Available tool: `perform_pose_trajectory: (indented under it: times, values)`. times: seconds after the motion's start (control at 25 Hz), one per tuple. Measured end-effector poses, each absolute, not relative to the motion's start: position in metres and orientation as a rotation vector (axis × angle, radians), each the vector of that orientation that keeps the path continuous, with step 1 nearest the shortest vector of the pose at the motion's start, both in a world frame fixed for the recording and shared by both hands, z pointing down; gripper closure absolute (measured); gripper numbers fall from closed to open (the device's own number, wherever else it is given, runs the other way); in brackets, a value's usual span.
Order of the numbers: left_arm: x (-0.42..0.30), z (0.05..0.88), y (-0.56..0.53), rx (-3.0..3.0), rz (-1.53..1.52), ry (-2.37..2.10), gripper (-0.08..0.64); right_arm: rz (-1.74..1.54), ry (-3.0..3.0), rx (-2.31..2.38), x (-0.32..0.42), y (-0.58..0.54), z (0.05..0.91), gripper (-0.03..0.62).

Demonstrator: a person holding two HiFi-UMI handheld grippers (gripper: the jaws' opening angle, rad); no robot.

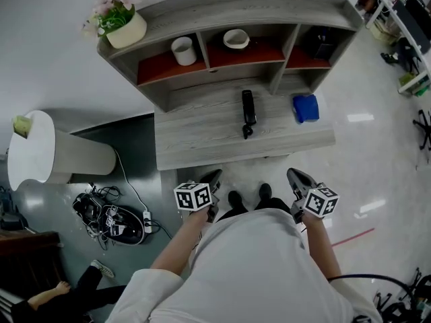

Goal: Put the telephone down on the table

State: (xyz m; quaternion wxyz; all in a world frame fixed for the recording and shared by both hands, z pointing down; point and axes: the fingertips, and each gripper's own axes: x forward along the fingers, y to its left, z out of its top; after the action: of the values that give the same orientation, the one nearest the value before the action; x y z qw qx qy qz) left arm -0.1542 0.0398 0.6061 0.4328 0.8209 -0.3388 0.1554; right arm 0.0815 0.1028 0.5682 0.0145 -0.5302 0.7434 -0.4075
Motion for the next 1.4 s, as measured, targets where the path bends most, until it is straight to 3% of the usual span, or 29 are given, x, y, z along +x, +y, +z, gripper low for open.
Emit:
perform_pose_trajectory:
  times: [1.4]
  values:
    - [-0.098,0.586,0.022,2.02,0.281,-0.861,0.551,-1.246,2.441,-1.442,0.122,0.065,0.549,0.575]
